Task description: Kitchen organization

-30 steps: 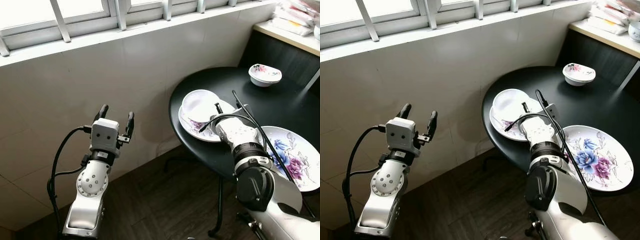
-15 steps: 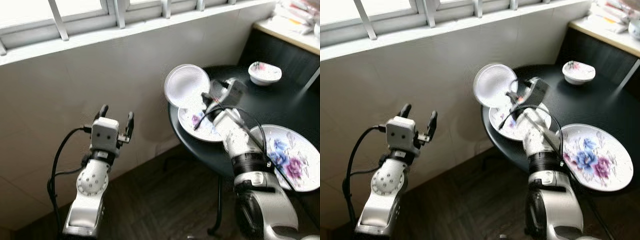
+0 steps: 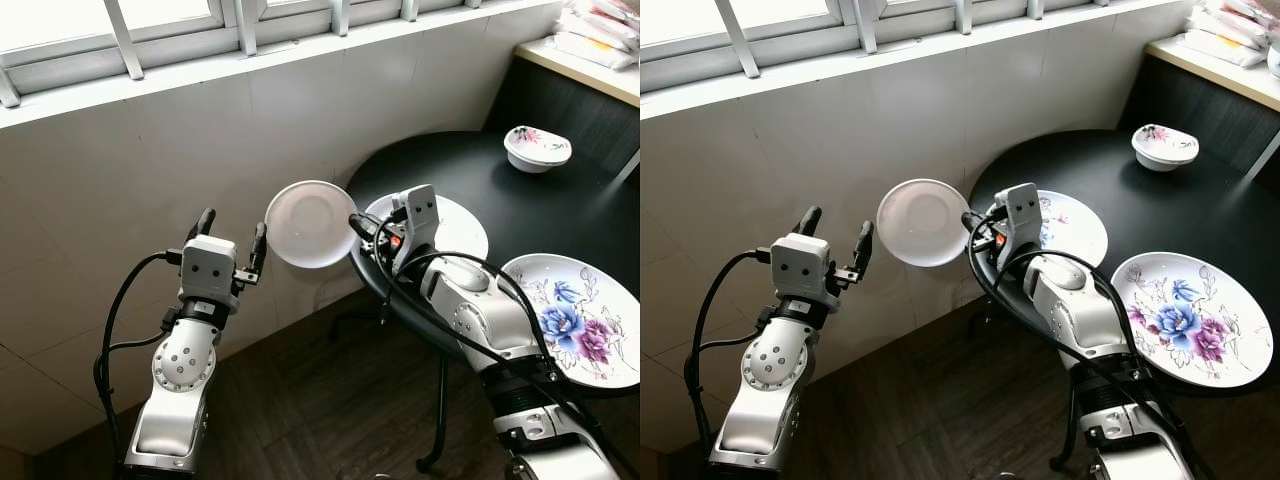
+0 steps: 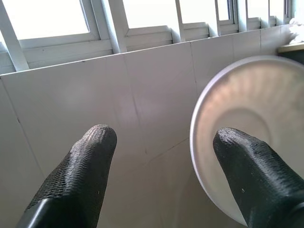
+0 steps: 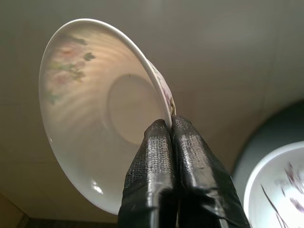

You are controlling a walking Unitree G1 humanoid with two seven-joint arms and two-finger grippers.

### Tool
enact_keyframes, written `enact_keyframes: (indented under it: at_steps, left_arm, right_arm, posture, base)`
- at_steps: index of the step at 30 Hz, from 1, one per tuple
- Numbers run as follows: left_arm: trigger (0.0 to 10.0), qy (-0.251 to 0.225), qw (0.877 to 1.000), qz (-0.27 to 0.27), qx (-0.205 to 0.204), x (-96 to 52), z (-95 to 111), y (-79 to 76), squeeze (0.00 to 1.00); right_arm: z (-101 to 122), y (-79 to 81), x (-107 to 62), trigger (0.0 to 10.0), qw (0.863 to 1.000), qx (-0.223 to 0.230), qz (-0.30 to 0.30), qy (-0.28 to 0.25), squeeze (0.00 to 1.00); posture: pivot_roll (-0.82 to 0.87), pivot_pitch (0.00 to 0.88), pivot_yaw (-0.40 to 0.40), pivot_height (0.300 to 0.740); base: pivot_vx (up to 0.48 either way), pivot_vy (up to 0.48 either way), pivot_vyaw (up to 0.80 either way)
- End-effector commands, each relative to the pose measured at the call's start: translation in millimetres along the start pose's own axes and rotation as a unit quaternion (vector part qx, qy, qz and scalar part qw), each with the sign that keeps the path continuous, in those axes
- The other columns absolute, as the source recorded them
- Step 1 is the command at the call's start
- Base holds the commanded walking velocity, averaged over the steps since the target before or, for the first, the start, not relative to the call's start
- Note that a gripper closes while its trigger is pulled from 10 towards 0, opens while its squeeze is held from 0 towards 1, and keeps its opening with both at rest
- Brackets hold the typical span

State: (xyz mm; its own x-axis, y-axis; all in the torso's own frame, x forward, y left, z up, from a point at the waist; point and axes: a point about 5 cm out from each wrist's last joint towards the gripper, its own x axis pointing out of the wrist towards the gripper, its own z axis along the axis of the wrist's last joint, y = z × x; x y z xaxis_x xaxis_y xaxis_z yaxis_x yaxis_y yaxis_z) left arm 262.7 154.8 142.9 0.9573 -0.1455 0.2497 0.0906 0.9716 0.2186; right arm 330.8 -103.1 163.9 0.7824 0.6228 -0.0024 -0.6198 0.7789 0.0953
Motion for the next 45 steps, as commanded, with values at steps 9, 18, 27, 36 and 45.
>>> enact_keyframes:
  at_steps: [9, 18, 27, 36, 45]
  left_arm:
    - [10.0, 0.009, 1.000, -0.019, -0.016, 0.7, -1, -1.5, 0.00]
    - [10.0, 0.029, 0.999, -0.036, -0.022, 0.3, -6, -5.2, 0.00]
    - [0.0, 0.016, 0.998, -0.052, -0.030, -0.6, -3, -7.4, 0.00]
    - [0.0, -0.008, 0.998, -0.059, -0.019, -2.8, 2, -8.5, 0.00]
    - [0.0, -0.007, 0.999, -0.052, -0.015, -3.2, 1, -8.3, 0.00]
  right_arm:
    - [9, 12.4, -1.9, 10.0, 0.998, -0.041, 0.040, -0.023, 0.00]
    - [18, 25.6, -6.4, 10.0, 0.991, -0.051, 0.112, -0.054, 0.00]
    - [12, 32.6, -14.1, 10.0, 0.982, -0.065, 0.173, -0.039, 0.00]
    - [9, 26.1, -10.4, 10.0, 0.988, -0.059, 0.141, -0.037, 0.00]
    - [10, 18.1, -6.9, 10.0, 0.992, -0.066, 0.104, -0.039, 0.00]
  posture:
    - [0.01, 0.000, -0.021, 0.740]
    - [0.01, 0.000, -0.022, 0.740]
    - [0.01, 0.000, -0.022, 0.740]
    - [0.01, 0.000, -0.019, 0.740]
    - [0.01, 0.000, -0.020, 0.740]
  base:
    - [0.000, 0.000, 0.00]
    - [0.000, 0.000, 0.00]
    - [0.000, 0.000, 0.00]
    - [0.000, 0.000, 0.00]
    - [0.000, 0.000, 0.00]
